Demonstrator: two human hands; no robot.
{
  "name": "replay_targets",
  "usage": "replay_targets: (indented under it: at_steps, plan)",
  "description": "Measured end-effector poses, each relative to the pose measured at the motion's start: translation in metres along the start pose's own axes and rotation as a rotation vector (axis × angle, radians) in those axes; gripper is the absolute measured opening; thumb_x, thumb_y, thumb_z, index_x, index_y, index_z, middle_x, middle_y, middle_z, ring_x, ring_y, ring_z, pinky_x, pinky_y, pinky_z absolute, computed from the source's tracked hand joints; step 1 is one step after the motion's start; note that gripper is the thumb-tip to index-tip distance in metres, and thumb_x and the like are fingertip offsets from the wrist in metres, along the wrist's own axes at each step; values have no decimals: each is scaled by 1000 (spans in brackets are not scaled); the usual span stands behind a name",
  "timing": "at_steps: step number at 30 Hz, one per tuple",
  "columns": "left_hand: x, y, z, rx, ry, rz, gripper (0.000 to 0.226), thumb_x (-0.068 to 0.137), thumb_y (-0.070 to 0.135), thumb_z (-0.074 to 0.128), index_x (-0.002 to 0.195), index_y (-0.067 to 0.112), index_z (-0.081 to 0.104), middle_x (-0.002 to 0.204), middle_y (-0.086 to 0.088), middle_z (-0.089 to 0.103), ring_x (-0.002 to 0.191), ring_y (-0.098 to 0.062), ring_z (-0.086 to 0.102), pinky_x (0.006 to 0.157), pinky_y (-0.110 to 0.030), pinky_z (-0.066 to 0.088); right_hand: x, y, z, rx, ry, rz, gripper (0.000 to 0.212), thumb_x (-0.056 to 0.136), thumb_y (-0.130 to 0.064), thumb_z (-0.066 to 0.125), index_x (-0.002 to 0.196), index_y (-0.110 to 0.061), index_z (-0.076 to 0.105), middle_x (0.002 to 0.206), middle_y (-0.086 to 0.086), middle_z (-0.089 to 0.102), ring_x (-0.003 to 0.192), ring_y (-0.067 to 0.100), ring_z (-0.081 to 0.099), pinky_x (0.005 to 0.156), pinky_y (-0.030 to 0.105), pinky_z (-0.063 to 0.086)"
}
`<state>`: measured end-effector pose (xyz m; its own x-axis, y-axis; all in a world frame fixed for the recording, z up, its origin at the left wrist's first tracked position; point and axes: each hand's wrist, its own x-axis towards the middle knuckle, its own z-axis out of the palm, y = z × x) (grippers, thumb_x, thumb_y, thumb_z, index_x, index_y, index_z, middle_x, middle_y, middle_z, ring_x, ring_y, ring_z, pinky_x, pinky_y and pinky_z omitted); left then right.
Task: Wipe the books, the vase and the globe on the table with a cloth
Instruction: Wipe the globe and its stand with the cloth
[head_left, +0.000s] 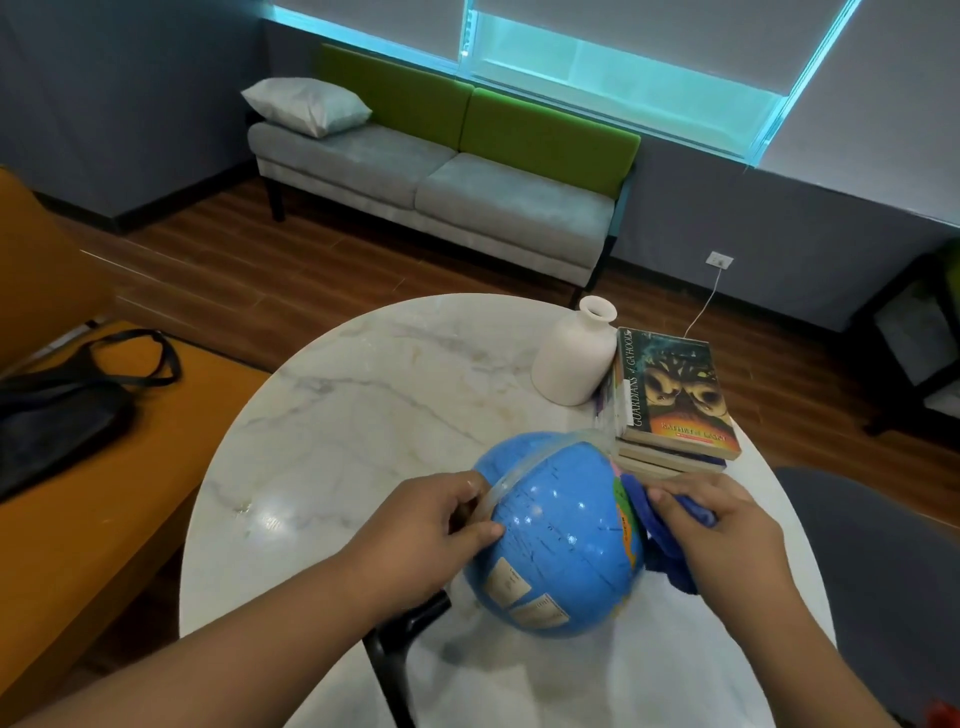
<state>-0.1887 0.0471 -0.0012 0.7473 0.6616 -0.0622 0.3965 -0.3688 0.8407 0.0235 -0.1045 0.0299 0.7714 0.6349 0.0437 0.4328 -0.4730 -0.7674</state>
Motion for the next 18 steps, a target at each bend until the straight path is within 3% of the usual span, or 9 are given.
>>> replay_targets:
  at_steps: [3, 5, 7, 10, 13, 18]
  plan:
    - [1, 5, -6, 110, 54, 36, 23, 83, 29, 70, 74, 15, 53, 72, 0, 59, 72, -14, 56, 71, -34, 48, -10, -13, 14, -75, -86, -264, 26, 86, -18, 70, 103, -38, 70, 102, -18, 57, 98, -2, 54, 82, -1, 33]
    - [3, 5, -7, 139, 91, 23, 25, 83, 30, 70, 75, 14, 52, 72, 0, 59, 72, -15, 56, 70, -34, 48, -14, -18, 24, -287, -208, -444, 37, 89, -25, 64, 118, -47, 62, 108, -19, 52, 100, 1, 48, 90, 9, 35]
    - [3, 4, -8, 126, 117, -14, 24, 83, 31, 70, 75, 14, 54, 71, 0, 60, 70, -14, 57, 68, -33, 48, -15, -19, 31, -497, -238, -543, 44, 89, -26, 62, 125, -50, 56, 112, -16, 50, 101, 9, 46, 89, 23, 42]
    - [1, 0, -13, 118, 129, -45, 22, 85, 32, 68, 78, 14, 57, 71, 0, 60, 69, -13, 56, 68, -31, 47, -17, -13, 30, -493, -188, -528, 52, 85, -21, 66, 127, -49, 54, 108, -11, 54, 97, 17, 51, 79, 31, 50]
    - [0, -2, -18, 154, 141, -40, 25, 87, 36, 65, 76, 16, 56, 69, 1, 59, 66, -13, 55, 64, -28, 45, -18, 0, 27, -508, -166, -519, 58, 82, -16, 70, 128, -47, 55, 102, -11, 54, 90, 18, 52, 70, 29, 50]
    - [-1, 1, -24, 200, 126, 1, 22, 85, 35, 68, 75, 19, 55, 72, 5, 59, 68, -8, 54, 65, -24, 46, -19, 7, 26, -465, -133, -445, 52, 85, -15, 67, 126, -45, 58, 102, -13, 52, 93, 18, 51, 73, 26, 46]
